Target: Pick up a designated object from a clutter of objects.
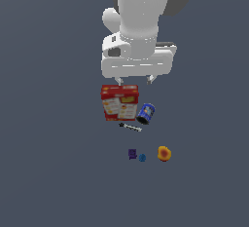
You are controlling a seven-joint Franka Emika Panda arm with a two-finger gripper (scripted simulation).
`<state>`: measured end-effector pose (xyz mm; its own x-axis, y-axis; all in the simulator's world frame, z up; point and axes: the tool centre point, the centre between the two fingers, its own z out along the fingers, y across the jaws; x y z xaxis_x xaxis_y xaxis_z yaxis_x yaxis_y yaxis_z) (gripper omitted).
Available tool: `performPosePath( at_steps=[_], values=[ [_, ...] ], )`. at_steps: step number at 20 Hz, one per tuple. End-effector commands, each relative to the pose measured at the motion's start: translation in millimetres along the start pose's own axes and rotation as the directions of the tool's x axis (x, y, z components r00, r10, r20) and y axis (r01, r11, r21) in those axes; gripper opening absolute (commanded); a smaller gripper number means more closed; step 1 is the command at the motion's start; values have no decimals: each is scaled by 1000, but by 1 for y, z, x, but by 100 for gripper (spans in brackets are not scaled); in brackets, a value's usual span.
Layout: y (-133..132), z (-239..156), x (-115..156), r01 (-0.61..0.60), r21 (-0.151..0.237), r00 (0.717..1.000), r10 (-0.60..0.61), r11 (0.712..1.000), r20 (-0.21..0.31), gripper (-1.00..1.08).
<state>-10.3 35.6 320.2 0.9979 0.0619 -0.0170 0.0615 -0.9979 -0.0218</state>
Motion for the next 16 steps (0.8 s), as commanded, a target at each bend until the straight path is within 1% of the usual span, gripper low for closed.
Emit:
performPosePath(
  at_steps=[1,4,10,16],
  values=[
    [0,0,0,0,0,1000,0,1000,0,100],
    [3,0,0,2,-5,1000,-2,1000,3,100],
    [19,0,-1,10,-27,1000,-10,1000,16,100],
    [17,2,2,8,-26,1000,-8,1000,15,100]
  ],
)
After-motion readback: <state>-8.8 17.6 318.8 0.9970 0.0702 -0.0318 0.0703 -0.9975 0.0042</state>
